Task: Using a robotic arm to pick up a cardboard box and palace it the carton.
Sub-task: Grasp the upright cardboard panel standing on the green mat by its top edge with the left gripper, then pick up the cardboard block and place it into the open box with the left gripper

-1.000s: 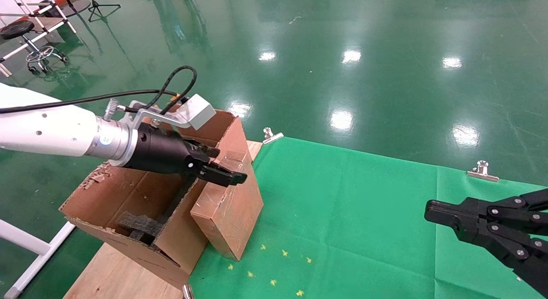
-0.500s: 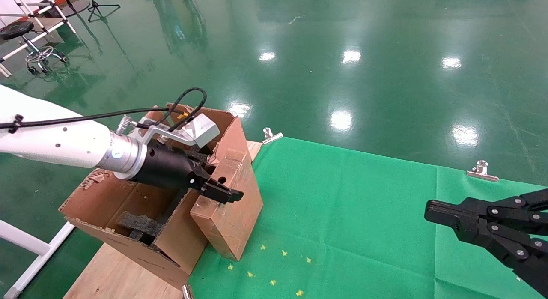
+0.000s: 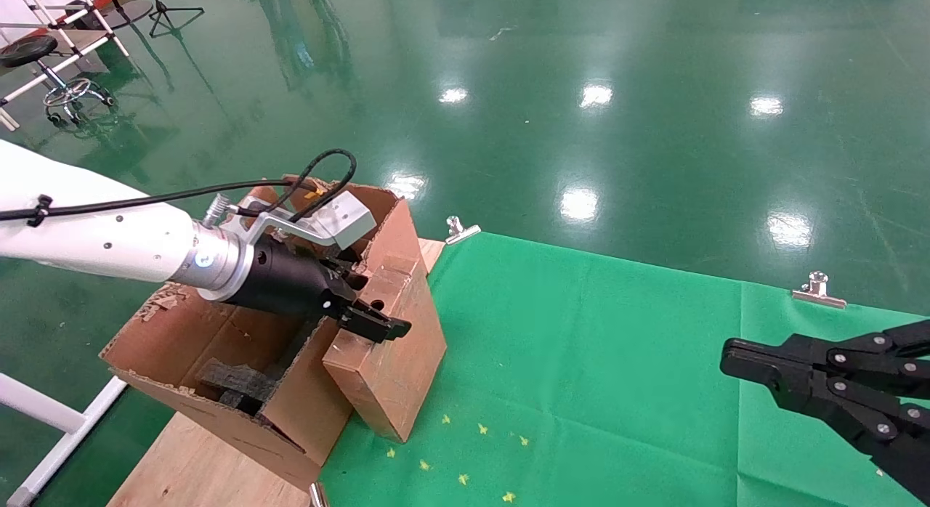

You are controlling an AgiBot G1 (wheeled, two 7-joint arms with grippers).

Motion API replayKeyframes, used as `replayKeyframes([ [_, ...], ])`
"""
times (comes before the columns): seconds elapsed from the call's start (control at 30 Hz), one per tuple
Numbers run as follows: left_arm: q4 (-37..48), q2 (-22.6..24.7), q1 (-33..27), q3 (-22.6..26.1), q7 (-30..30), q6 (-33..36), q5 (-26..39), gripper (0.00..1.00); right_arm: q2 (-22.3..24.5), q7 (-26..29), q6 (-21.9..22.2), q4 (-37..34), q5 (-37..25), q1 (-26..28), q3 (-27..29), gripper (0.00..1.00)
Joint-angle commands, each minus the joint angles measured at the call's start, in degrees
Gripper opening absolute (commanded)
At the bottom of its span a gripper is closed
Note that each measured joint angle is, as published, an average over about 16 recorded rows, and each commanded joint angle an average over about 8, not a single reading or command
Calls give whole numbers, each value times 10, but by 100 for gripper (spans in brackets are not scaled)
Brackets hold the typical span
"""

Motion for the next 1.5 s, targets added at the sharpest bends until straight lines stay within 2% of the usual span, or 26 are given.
replayKeyframes([
  [0.03, 0, 0, 0, 0, 0, 0, 0, 0, 0, 0, 0, 0, 0, 0, 0, 100],
  [0.93, 6, 0, -4, -4, 10, -2, -7, 0, 0, 0, 0, 0, 0, 0, 0, 100],
  [1.07, 13, -5, -15, -14, 47, -9, -24, 0, 0, 0, 0, 0, 0, 0, 0, 100],
  [1.23, 39, -27, -46, -52, 118, -16, -81, 0, 0, 0, 0, 0, 0, 0, 0, 100],
  [1.4, 115, -50, -110, -93, 209, 1, -135, 0, 0, 0, 0, 0, 0, 0, 0, 100],
  [1.5, 178, -61, -162, -103, 268, 19, -134, 0, 0, 0, 0, 0, 0, 0, 0, 100],
])
